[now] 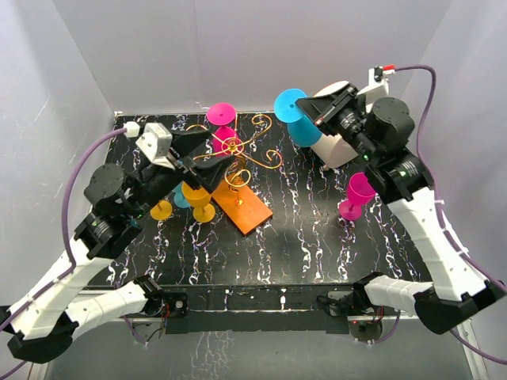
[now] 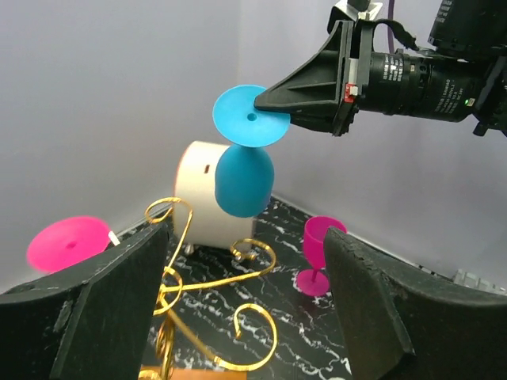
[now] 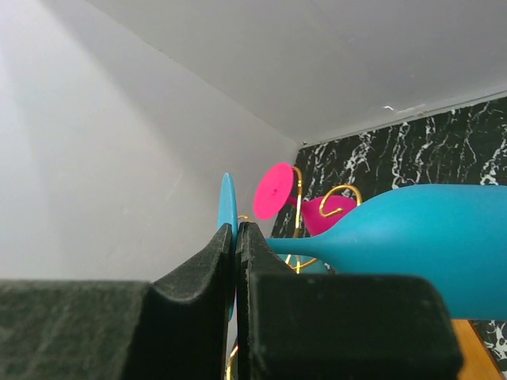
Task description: Place the wine glass upside down on the wine glass rack
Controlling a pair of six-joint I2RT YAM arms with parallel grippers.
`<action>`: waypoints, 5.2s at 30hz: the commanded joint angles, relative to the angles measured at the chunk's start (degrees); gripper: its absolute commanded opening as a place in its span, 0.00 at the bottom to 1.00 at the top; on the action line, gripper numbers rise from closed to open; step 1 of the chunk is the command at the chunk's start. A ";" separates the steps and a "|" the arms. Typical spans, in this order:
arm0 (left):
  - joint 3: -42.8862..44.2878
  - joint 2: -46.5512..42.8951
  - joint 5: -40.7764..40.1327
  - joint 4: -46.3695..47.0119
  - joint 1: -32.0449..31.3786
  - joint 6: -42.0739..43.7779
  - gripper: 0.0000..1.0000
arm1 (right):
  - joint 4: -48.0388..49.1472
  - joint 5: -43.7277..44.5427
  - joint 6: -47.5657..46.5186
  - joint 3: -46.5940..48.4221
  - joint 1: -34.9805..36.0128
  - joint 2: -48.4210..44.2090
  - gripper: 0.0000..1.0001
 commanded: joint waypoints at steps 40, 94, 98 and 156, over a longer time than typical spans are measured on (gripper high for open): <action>-7.57 -13.20 -18.31 -14.08 0.14 -2.12 0.80 | 10.47 -20.89 0.24 12.31 0.06 27.65 0.00; -5.35 -12.23 -20.36 -14.75 0.17 1.02 0.81 | 8.67 -6.39 -2.07 6.74 -0.03 21.09 0.00; -5.38 -12.15 -20.37 -14.83 0.20 1.00 0.81 | 8.59 -8.21 -2.02 8.13 -0.05 23.32 0.00; -4.68 -8.95 -17.08 -12.35 0.16 2.67 0.82 | -29.97 42.93 -18.01 -14.68 -2.19 -3.79 0.59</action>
